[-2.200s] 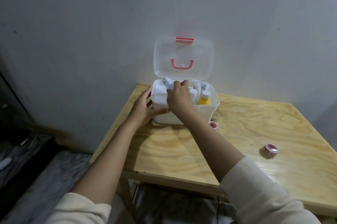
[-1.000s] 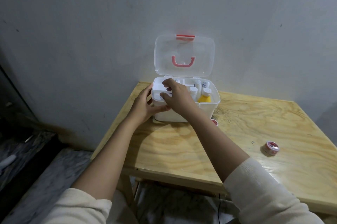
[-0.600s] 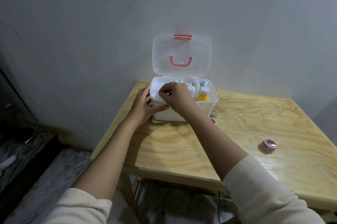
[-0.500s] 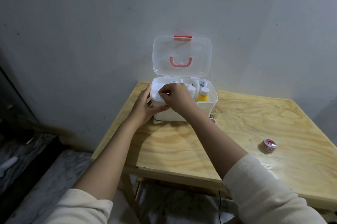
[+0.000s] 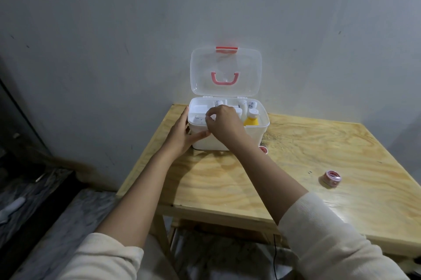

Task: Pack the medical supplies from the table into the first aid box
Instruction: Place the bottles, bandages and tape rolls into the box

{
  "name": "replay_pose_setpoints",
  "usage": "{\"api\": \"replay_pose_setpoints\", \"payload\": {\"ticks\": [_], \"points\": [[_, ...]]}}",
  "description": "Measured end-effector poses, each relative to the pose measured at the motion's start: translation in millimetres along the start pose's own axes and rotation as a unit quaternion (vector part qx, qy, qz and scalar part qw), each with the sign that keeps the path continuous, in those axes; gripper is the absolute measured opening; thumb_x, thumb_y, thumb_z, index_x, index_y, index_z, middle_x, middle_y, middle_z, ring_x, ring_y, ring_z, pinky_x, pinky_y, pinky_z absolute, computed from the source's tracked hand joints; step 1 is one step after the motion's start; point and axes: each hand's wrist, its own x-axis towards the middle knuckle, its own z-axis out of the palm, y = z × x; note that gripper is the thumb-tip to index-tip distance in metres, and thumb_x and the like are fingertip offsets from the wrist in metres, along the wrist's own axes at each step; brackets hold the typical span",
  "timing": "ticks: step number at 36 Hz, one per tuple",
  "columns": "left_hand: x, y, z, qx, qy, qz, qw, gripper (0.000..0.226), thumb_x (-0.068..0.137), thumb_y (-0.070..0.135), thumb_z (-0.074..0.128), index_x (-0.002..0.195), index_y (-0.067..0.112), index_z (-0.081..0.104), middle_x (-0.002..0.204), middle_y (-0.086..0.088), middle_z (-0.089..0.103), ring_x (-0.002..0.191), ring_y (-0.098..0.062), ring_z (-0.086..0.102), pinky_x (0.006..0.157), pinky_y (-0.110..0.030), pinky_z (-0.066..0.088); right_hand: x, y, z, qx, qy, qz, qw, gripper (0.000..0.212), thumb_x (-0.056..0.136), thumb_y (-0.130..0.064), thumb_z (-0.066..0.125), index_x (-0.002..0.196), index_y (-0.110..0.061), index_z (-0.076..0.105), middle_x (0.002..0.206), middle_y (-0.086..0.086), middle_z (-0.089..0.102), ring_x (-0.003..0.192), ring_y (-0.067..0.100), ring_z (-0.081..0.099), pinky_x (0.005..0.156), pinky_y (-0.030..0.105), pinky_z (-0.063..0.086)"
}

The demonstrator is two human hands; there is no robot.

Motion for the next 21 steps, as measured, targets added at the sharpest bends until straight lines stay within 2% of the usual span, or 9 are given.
{"api": "replay_pose_setpoints", "payload": {"ticks": [2,8,11,13,16,17,19,21], "points": [[-0.9,0.0,-0.7,0.005,0.001,-0.003,1.000,0.087,0.063,0.050,0.081,0.140,0.027,0.047,0.130,0.012,0.062,0.124,-0.008,0.057,0.103,-0.034,0.049,0.8,0.0,0.2,0.004,0.000,0.002,1.000,0.028,0.086,-0.013,0.048,0.103,-0.010,0.070,0.110,0.012,0.068,0.100,0.026,0.061,0.070,0.030,0.045],[-2.3,1.2,-0.5,0.003,0.002,-0.013,1.000,0.089,0.063,0.050,0.081,0.142,0.028,0.046,0.132,0.011,0.061,0.127,-0.009,0.055,0.105,-0.036,0.049,3.3,-2.1,0.0,0.017,-0.028,-0.008,0.999,0.031,0.089,-0.012,0.046,0.110,-0.006,0.068,0.114,0.015,0.067,0.104,0.028,0.060,0.085,0.037,0.051],[-3.8,3.0,0.8,0.002,-0.002,-0.016,1.000,0.091,0.063,0.055,0.080,0.142,0.027,0.044,0.130,0.011,0.062,0.122,-0.007,0.057,0.104,-0.036,0.049,0.3,-2.4,-1.2,0.029,-0.028,-0.010,0.999,0.032,0.090,-0.015,0.047,0.116,-0.006,0.064,0.122,0.014,0.063,0.111,0.028,0.057,0.091,0.035,0.046],[-4.4,4.3,1.8,0.008,0.003,-0.026,1.000,0.101,0.062,0.064,0.080,0.146,0.025,0.039,0.134,0.007,0.061,0.124,-0.011,0.057,0.106,-0.042,0.048,-4.4,-2.1,-4.5,0.046,-0.012,-0.016,0.999,0.032,0.090,-0.014,0.048,0.117,-0.006,0.063,0.125,0.012,0.061,0.115,0.026,0.055,0.095,0.032,0.042],[-4.8,9.0,6.7,0.028,0.016,-0.026,0.999,0.091,0.069,0.054,0.080,0.142,0.017,0.041,0.130,0.002,0.061,0.120,-0.015,0.059,0.103,-0.046,0.050,-16.0,3.3,-14.5,0.071,0.035,-0.028,0.996,0.030,0.090,-0.013,0.049,0.116,-0.007,0.064,0.124,0.009,0.062,0.111,0.022,0.057,0.089,0.022,0.040],[-3.8,9.1,8.3,0.037,0.026,-0.025,0.999,0.094,0.069,0.055,0.080,0.143,0.014,0.039,0.133,-0.001,0.059,0.121,-0.017,0.058,0.103,-0.047,0.050,-21.0,7.7,-18.9,0.078,0.055,-0.029,0.995,0.029,0.089,-0.012,0.050,0.115,-0.008,0.065,0.122,0.009,0.063,0.108,0.022,0.059,0.085,0.020,0.039],[-3.2,10.1,9.2,0.045,0.034,-0.035,0.998,0.116,0.059,0.073,0.077,0.149,0.015,0.031,0.143,-0.005,0.051,0.131,-0.023,0.052,0.105,-0.049,0.048,-32.9,20.6,-28.2,0.092,0.105,-0.031,0.990,0.026,0.089,-0.011,0.052,0.110,-0.008,0.067,0.115,0.008,0.066,0.101,0.021,0.061,0.080,0.017,0.039],[-2.8,4.1,8.7,0.034,0.032,-0.044,0.998,0.123,0.053,0.080,0.075,0.150,0.020,0.029,0.148,-0.001,0.048,0.135,-0.021,0.048,0.108,-0.048,0.045,-47.0,39.8,-37.3,0.108,0.162,-0.026,0.980,0.021,0.088,-0.008,0.053,0.103,-0.007,0.069,0.106,0.007,0.068,0.090,0.016,0.059,0.073,0.010,0.038]]}}
